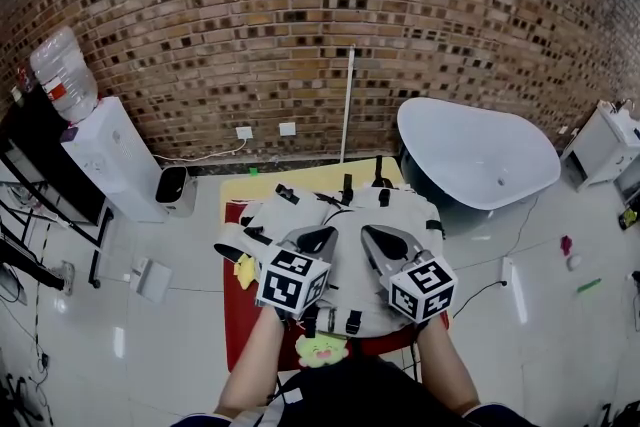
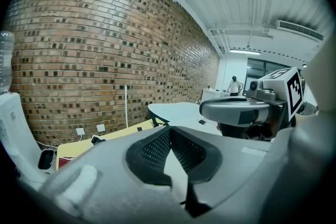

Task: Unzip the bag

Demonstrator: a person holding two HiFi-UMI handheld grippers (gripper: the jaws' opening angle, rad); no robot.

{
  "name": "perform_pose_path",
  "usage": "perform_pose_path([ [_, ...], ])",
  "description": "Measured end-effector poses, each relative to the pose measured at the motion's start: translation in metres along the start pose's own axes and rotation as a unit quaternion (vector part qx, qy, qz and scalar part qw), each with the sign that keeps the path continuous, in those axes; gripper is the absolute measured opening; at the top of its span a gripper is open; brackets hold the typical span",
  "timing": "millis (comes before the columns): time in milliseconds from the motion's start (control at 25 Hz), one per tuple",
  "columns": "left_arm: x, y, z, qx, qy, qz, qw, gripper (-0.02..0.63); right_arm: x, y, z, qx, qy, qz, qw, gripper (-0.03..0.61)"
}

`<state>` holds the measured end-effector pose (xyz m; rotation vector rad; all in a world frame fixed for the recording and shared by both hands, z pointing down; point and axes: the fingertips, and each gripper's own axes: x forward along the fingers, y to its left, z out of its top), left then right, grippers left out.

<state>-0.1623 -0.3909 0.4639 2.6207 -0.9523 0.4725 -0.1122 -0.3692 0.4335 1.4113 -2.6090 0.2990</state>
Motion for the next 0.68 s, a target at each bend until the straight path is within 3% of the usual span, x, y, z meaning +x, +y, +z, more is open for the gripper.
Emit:
perform_pose_path([
  [680,0.0098,-0.0097,0.0045,0.002,0.009,-0.008,0.9999,0.005,-0.0022,-0.0083,0.0081,0.000,0.004,0.007,1.000,0.005],
])
